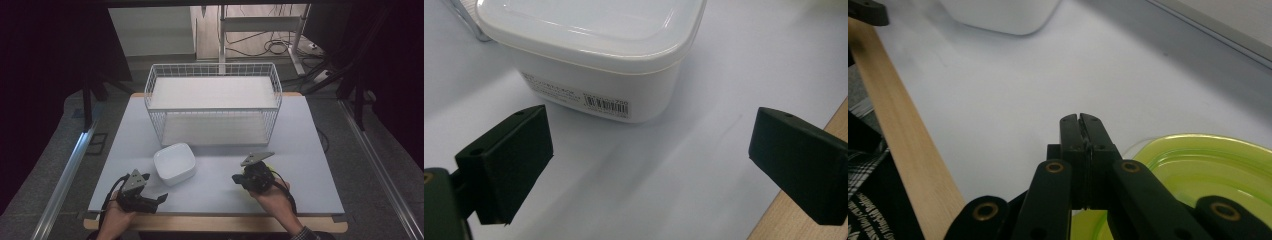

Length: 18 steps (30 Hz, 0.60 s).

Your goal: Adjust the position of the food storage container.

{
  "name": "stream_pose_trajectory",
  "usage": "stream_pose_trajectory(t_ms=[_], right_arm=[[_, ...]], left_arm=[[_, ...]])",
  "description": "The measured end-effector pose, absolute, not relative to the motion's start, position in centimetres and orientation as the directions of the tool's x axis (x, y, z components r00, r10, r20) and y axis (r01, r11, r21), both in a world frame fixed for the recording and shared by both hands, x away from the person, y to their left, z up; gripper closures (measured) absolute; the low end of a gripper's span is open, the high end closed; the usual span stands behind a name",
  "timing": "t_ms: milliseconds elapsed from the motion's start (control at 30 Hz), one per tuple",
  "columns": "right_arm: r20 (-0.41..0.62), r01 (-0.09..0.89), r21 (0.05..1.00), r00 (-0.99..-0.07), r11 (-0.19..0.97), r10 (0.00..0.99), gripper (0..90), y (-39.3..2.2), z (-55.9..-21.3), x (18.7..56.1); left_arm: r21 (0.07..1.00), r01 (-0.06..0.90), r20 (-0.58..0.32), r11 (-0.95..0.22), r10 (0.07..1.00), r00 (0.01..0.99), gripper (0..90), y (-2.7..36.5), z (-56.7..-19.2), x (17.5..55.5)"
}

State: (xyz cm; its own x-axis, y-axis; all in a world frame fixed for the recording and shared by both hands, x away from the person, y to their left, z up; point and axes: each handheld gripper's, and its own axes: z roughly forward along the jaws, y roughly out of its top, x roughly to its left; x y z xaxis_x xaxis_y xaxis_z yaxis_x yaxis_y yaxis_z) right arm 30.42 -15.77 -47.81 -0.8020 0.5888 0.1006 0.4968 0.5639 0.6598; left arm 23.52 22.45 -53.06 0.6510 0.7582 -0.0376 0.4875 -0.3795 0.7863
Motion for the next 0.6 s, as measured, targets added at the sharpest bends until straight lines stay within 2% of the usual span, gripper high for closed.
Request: stream_pose_trajectory(t_ms=[600], right_arm=[[0.094, 0.592, 0.672, -0.664, 0.445, 0.742, 88.7, -23.7, -47.4, 31.5]], left_arm=[[0.778, 0.501, -0.049, -0.379, 0.759, 0.649, 4.9, 22.3, -53.0, 23.5]])
